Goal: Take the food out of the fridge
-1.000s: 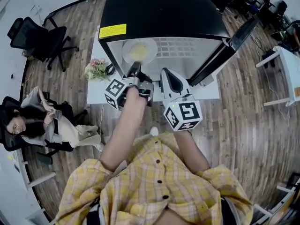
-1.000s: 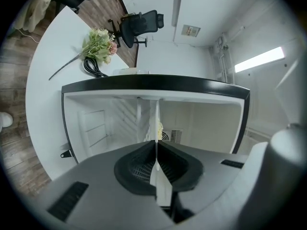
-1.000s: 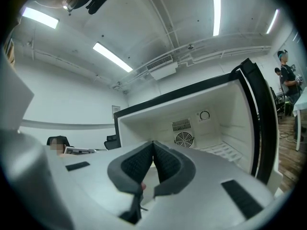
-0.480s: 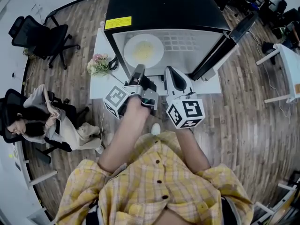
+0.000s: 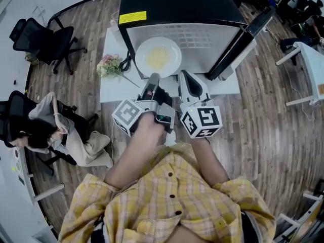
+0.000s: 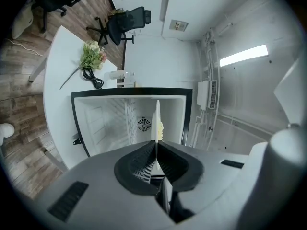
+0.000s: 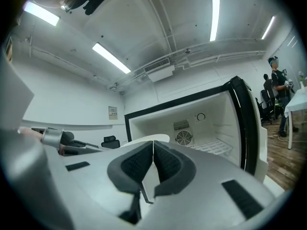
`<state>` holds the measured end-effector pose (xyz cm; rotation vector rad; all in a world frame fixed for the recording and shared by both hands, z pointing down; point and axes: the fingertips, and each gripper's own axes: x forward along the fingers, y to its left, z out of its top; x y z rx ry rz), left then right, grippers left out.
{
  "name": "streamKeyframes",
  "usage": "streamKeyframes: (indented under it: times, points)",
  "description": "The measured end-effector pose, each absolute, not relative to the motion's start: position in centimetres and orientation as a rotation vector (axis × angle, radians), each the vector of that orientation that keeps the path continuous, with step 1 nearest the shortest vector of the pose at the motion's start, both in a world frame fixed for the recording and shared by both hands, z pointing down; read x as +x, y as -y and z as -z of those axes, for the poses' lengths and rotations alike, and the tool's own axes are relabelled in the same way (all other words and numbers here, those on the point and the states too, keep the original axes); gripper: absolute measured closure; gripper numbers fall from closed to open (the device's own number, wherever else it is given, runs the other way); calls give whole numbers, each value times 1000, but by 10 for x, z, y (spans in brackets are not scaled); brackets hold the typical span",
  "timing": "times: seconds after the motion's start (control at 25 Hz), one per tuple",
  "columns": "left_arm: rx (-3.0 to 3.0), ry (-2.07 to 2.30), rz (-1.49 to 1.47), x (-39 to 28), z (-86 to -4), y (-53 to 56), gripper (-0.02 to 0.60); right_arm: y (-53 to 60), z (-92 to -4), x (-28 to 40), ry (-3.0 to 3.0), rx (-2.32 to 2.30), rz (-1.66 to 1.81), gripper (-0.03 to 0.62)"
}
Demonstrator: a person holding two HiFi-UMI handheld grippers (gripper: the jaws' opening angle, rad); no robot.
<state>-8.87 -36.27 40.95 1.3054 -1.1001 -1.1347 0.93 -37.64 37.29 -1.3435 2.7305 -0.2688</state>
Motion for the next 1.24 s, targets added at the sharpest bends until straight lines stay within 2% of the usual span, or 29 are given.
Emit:
streamKeyframes:
  times: [1.24]
  points:
    - [1350,1040,1149,-88,-403,283,563,303,-376,8,-2721,-1433,167,586]
